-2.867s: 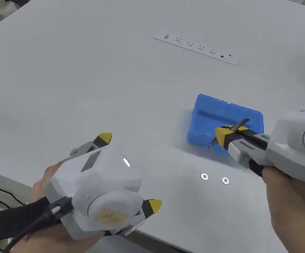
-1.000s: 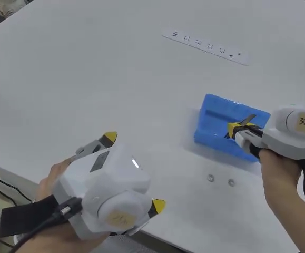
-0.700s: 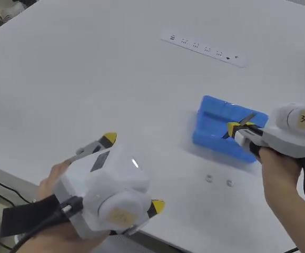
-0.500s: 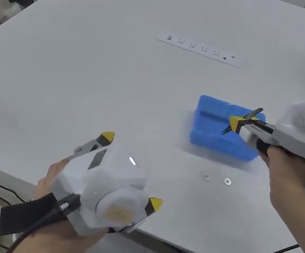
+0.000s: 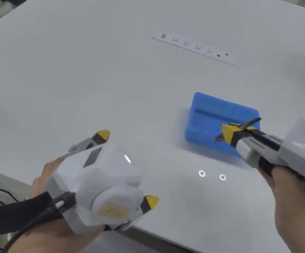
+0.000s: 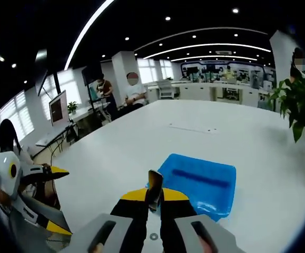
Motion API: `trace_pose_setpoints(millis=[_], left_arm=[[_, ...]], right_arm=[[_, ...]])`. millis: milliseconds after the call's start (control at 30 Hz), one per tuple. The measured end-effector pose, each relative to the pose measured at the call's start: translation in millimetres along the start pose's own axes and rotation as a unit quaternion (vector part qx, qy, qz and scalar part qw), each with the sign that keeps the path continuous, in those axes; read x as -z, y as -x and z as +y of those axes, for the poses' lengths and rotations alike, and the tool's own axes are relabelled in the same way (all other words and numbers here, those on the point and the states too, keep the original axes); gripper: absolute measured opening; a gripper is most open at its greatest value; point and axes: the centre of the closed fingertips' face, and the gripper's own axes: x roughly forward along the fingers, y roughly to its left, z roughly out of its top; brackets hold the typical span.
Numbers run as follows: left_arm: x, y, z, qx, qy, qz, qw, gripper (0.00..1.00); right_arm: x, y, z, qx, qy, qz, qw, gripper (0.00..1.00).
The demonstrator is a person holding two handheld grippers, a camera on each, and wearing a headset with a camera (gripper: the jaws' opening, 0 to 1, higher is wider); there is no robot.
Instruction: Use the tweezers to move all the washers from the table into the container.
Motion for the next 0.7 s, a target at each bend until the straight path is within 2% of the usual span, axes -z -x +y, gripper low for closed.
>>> trace_pose_setpoints(millis=[100, 267, 400, 700], left_arm=[[0.9, -0.5, 0.0, 0.0, 0.0, 0.0, 1.0, 0.91], [1.9, -0.8, 0.2, 0.0, -0.001, 0.002, 1.0, 0.91], [2.2, -1.2, 0.5, 0.0, -0.002, 0.003, 1.0, 0.91], [2.8, -1.7, -0.3, 0.001, -0.004, 0.005, 1.0, 0.91]], right_arm=[[13.5, -0.1, 2.1, -0.005, -0.019, 0.01, 0.9998, 0.04], [39.6, -2.1, 6.2, -0.01, -0.016, 0.043, 0.9989, 0.04], [53.1, -3.9, 5.3, -0.009, -0.007, 0.063, 0.998, 0.04], [66.1, -13.8, -2.8, -0.013, -0.006, 0.083, 0.9965, 0.04]])
